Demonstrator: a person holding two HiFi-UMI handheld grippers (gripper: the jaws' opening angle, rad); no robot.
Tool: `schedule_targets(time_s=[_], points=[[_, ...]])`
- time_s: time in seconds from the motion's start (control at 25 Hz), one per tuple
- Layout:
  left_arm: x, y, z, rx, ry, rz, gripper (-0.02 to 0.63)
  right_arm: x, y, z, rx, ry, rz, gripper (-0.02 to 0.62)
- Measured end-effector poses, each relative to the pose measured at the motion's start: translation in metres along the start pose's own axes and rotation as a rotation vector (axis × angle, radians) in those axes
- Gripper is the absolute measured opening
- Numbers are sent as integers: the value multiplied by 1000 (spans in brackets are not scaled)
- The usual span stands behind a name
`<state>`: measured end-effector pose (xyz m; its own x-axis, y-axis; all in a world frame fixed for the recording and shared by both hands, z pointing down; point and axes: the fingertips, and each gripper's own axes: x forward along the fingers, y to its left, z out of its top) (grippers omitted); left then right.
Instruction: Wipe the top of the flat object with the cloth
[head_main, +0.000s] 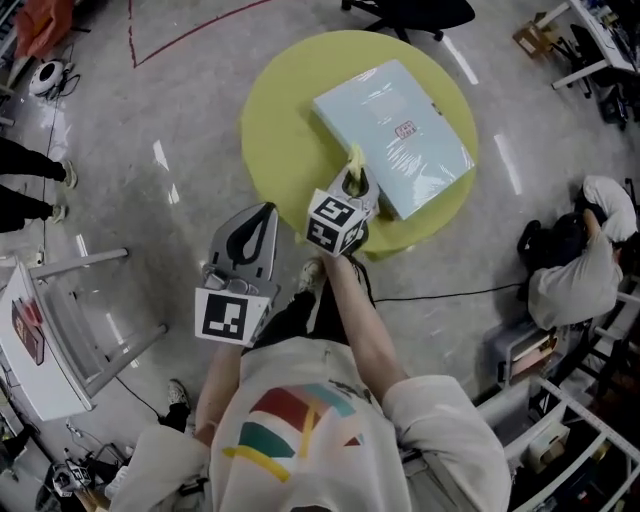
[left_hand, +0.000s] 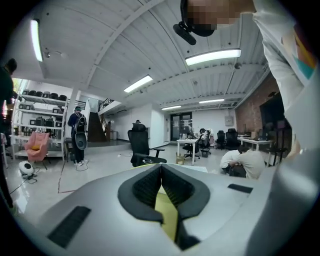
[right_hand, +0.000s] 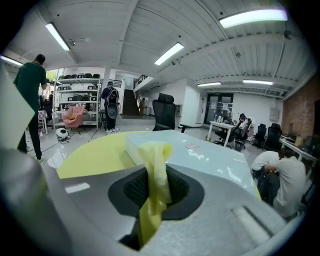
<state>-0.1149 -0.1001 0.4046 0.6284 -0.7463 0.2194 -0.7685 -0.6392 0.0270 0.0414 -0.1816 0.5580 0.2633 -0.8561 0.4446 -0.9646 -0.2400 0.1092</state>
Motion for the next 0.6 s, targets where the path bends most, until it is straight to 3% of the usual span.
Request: schedule_targets(time_s=[0.32, 0.6], points=[[21, -41, 8, 18, -34, -151, 15, -58, -71, -59, 20, 73, -137, 26], [39, -64, 12, 26, -55, -223, 15, -83, -108, -82, 24, 82, -224, 26]])
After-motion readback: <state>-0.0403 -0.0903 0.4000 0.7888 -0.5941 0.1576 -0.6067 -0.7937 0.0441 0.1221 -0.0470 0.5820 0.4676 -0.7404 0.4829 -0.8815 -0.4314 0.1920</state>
